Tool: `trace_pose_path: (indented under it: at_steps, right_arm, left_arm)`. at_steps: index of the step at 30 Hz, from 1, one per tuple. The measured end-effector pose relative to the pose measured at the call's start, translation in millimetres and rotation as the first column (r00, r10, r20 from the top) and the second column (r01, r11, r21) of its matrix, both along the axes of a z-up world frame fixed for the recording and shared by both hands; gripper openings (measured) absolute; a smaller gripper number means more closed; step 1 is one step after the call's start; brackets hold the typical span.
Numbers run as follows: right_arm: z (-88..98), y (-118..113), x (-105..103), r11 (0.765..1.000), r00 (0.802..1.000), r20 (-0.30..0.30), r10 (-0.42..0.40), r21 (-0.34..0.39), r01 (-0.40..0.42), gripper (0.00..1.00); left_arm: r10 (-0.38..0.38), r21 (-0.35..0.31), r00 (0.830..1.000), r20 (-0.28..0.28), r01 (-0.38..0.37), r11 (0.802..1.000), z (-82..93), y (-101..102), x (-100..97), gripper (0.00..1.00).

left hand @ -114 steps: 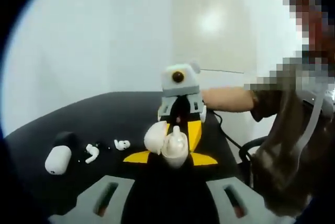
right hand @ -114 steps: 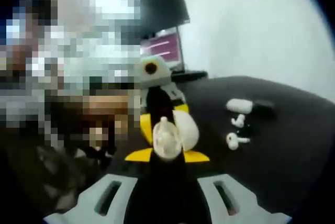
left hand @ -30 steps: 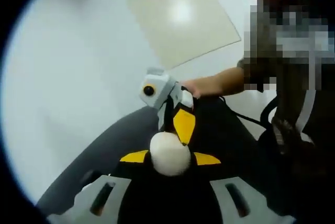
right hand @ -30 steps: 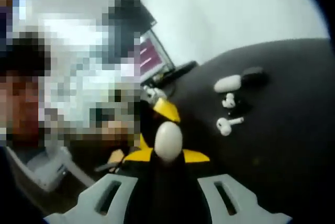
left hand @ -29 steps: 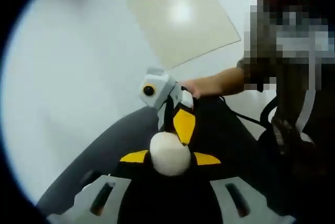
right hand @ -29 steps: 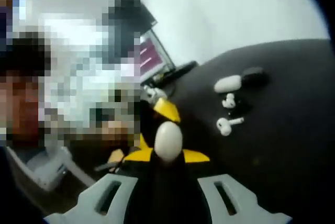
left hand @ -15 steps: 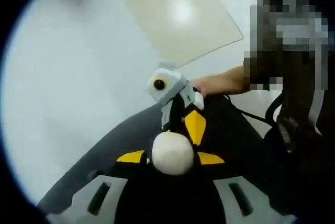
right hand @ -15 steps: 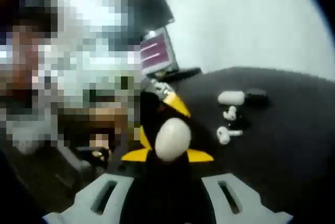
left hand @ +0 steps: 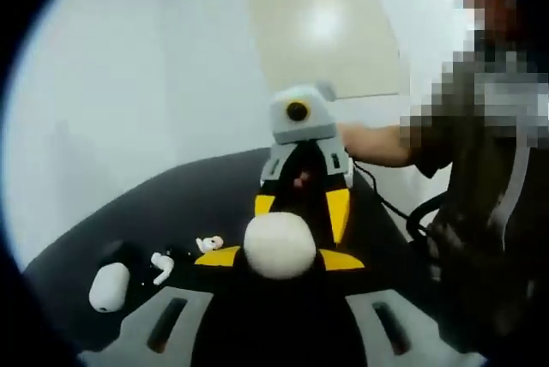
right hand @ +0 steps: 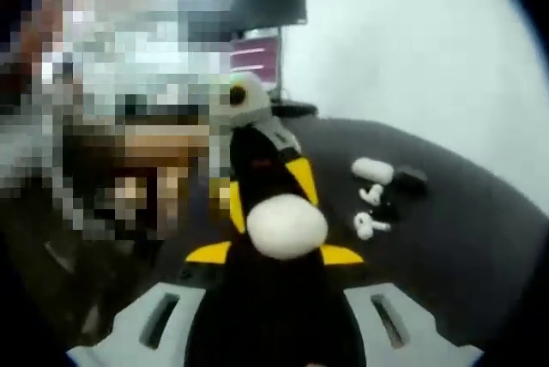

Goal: Pick up three earphones and place each one into its charging case using tactile feedback, ensure that each earphone is properly inserted and securely positioned inside the case.

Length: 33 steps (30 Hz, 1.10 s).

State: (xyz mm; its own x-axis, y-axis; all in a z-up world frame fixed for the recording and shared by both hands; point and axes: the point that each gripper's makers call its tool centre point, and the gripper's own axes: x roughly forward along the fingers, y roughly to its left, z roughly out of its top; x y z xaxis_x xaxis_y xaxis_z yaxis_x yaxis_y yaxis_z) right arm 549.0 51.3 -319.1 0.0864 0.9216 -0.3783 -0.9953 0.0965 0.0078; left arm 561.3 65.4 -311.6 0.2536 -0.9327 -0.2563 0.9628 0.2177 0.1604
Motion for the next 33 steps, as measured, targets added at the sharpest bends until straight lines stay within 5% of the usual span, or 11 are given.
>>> trace_pose_path:
  at_steps: [3,6,10,11,14,17,19,23,26,33]
  right_arm:
    - [2.1,-4,-2,1.000,0.999,-0.039,-0.021,0.005,0.021,0.40]
    - [2.0,-12,2,0.999,0.999,0.005,-0.047,-0.016,0.047,0.40]
    - [21.1,-23,15,0.990,0.991,0.037,-0.132,0.061,0.130,0.41]
    - [31.3,-24,18,0.981,0.988,0.012,-0.156,0.119,0.153,0.41]
    - [53.8,-20,20,0.955,0.987,-0.012,-0.158,0.252,0.156,0.41]
    - [46.5,-8,18,0.973,0.993,0.047,-0.106,0.213,0.093,0.40]
    - [35.8,1,15,0.985,0.994,0.088,-0.065,0.165,0.050,0.41]
    - [14.5,9,16,0.998,0.985,0.170,-0.016,0.056,0.006,0.42]
    - [9.4,13,13,0.998,0.991,0.137,0.008,0.055,-0.015,0.43]
    - [-0.7,20,18,0.999,0.995,0.102,-0.001,0.045,-0.003,0.45]
  left_arm:
    - [0.000,0.002,0.999,0.037,0.000,1.000,0.1,0,-1.2,0.31]
    - [0.010,-0.007,0.999,0.044,-0.010,1.000,3.0,2,-0.3,0.30]
    - [0.088,-0.137,0.985,0.146,-0.068,0.988,33.2,9,6.1,0.28]
    - [0.125,-0.198,0.975,0.184,-0.088,0.976,46.0,15,8.4,0.28]
    - [0.233,-0.366,0.958,0.168,-0.159,0.917,76.7,34,18.6,0.29]
    - [0.415,-0.432,0.896,0.160,-0.315,0.845,89.2,65,43.4,0.29]
    - [0.465,-0.471,0.876,0.127,-0.360,0.806,94.2,77,50.4,0.29]
    - [0.500,-0.516,0.861,0.093,-0.388,0.764,101.5,89,53.8,0.29]
    - [0.518,-0.524,0.847,0.118,-0.390,0.757,104.8,92,50.1,0.26]
    - [0.491,-0.514,0.862,0.128,-0.366,0.776,103.6,85,46.8,0.26]
